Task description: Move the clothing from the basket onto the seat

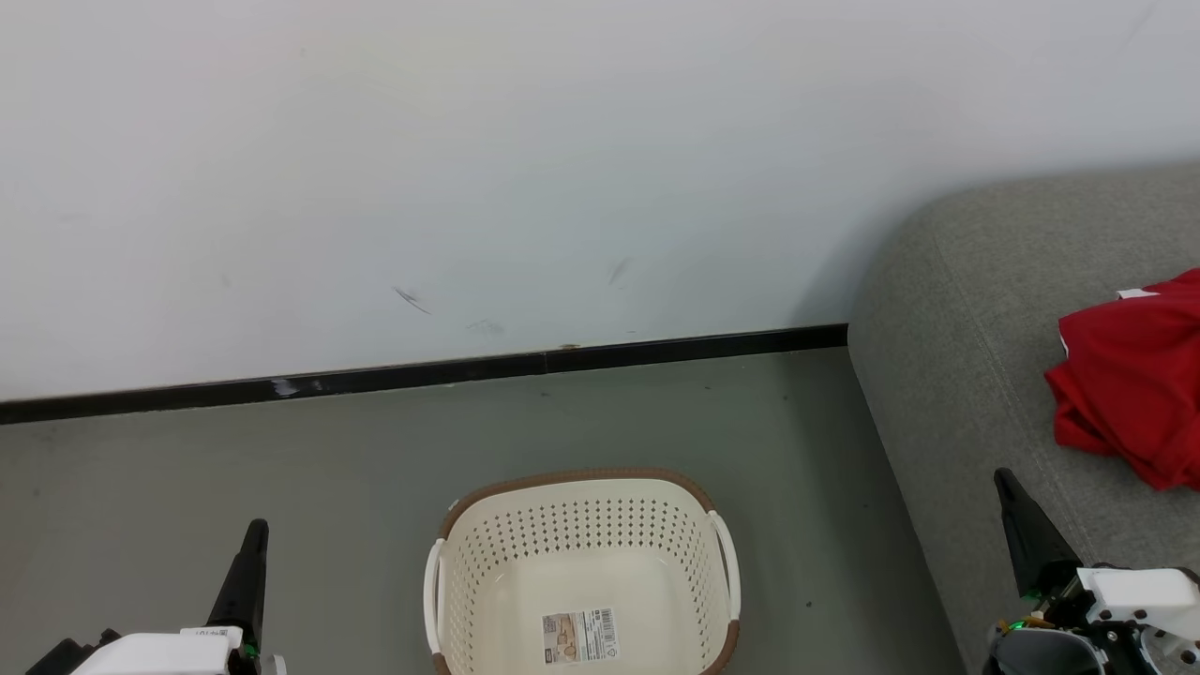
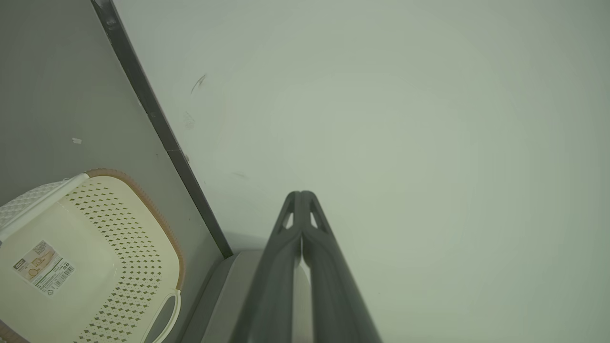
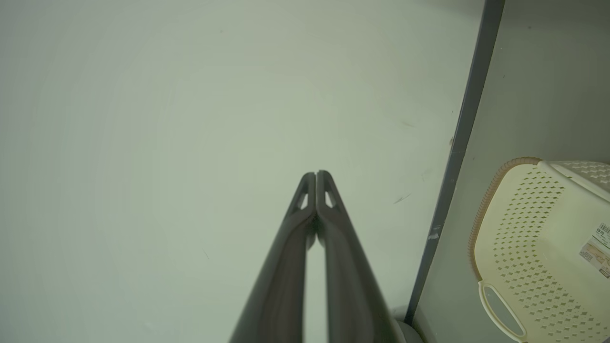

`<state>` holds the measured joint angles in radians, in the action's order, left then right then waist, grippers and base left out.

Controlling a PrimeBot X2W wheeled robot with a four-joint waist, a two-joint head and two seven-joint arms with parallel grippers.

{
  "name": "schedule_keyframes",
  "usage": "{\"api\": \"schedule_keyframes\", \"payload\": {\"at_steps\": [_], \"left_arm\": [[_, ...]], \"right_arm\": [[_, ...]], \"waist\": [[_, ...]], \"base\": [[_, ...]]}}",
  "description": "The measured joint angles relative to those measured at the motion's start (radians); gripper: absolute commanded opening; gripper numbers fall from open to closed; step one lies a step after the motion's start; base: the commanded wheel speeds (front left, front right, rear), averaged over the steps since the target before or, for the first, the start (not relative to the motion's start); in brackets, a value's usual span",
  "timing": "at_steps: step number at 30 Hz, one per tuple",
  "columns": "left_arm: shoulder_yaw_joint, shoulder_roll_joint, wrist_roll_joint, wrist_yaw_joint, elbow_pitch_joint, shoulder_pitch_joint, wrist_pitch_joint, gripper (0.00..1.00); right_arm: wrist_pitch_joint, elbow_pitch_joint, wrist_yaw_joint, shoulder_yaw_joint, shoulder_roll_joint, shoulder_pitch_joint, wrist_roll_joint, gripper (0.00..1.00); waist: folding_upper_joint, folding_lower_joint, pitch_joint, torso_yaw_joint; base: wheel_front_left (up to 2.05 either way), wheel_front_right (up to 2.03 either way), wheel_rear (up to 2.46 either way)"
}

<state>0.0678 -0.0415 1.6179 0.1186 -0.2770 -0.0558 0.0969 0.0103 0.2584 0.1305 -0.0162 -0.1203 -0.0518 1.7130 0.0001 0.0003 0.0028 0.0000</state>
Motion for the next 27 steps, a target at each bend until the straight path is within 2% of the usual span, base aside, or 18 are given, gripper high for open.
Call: {"api": "schedule_keyframes", "payload": {"at_steps": [27], "left_arm": [[0.001,0.0,0.0,0.004,-0.001,-0.001,0.0,0.0]], "right_arm": [[0.003,0.001,0.0,-0.004,0.006,0.0,-0.007,0.0]], "waist": [[0.0,-0.0001,0.0,0.0]], "base": [[0.0,0.0,0.0]]}}
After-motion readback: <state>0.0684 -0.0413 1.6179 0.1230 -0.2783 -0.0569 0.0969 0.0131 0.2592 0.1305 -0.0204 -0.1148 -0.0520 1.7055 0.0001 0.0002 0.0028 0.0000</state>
